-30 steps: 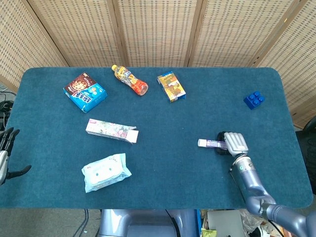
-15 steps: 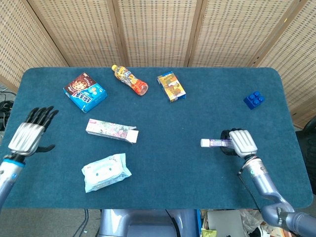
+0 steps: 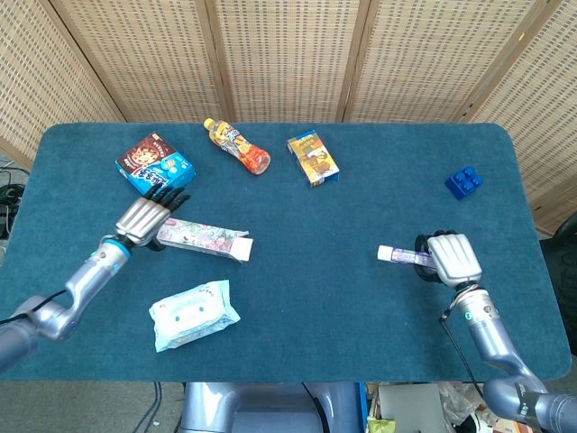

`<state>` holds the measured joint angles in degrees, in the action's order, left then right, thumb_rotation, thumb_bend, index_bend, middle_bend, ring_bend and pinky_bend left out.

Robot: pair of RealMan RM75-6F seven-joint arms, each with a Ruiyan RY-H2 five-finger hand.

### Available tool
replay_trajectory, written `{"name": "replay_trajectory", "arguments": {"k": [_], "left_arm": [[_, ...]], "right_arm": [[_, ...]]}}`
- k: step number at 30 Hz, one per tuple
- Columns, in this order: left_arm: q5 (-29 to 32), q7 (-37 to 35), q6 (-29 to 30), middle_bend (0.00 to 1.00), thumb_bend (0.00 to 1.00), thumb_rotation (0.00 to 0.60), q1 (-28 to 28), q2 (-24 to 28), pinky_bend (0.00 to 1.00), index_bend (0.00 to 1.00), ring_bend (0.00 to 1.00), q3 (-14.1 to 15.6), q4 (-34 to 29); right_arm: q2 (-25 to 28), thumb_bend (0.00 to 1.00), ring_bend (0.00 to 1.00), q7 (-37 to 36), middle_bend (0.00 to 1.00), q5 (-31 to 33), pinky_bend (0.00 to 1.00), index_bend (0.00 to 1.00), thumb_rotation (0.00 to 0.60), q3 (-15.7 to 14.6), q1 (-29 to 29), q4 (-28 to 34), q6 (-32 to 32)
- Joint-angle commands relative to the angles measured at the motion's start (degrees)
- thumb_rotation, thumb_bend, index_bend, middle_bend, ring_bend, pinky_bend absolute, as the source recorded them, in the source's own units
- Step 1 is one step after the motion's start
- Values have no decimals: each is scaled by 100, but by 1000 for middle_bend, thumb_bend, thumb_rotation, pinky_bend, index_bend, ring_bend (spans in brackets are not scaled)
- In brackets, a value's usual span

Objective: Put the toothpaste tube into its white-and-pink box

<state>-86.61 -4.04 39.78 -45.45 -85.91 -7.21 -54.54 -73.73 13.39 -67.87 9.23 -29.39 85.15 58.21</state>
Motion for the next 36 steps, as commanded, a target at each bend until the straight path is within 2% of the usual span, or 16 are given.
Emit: {"name": "replay_trajectory", "arguments": {"k": [1,5,9,11,15,17,22,25,28,31,36], "left_arm": [[-75,-291,-234,0,173,600,-285,-430,0,0,0,161,510],[-142,-481,-253,0,172,600,-350,-570,29,0,0,312,746],[-173,-577,-224,23,173,600,-386,-740,135,41,41,418,982],[-188,-658,-174,119,173,600,-400,-821,233,136,139,449,1078],[-264,-819,92,442,173,600,-404,-978,442,474,421,508,1244],[-272,-884,170,513,173,600,-399,-1005,491,555,484,527,1266],[-274,-1205,609,554,173,600,-349,-966,501,602,524,472,1177],[-236,-1702,1107,554,173,600,-279,-928,501,603,524,318,1046],[-197,-2126,1347,554,173,600,-262,-982,501,603,524,224,1057],[-42,-2805,1572,554,173,600,-331,-1202,501,603,524,-31,1120],[91,-3541,1613,554,173,600,-529,-1599,501,603,524,-242,1290]], "right_arm": [[20,558,410,35,564,91,378,575,600,40,-18,60,4],[72,565,413,21,568,143,378,581,600,61,-9,107,31],[139,579,413,35,568,159,378,581,600,76,-10,156,65],[170,586,414,54,568,157,378,581,600,75,-10,195,80],[260,588,414,120,568,151,378,581,600,83,-10,320,141],[305,588,414,154,568,156,378,581,600,89,-13,378,159],[466,595,416,252,570,138,378,581,600,124,-29,610,233],[645,596,416,379,570,104,378,581,600,187,-65,809,309],[801,595,416,487,571,132,378,581,600,246,-94,986,347],[1091,596,417,705,571,168,378,581,600,371,-171,1281,401],[1498,598,417,1003,572,373,378,581,600,562,-286,1763,438]]}}
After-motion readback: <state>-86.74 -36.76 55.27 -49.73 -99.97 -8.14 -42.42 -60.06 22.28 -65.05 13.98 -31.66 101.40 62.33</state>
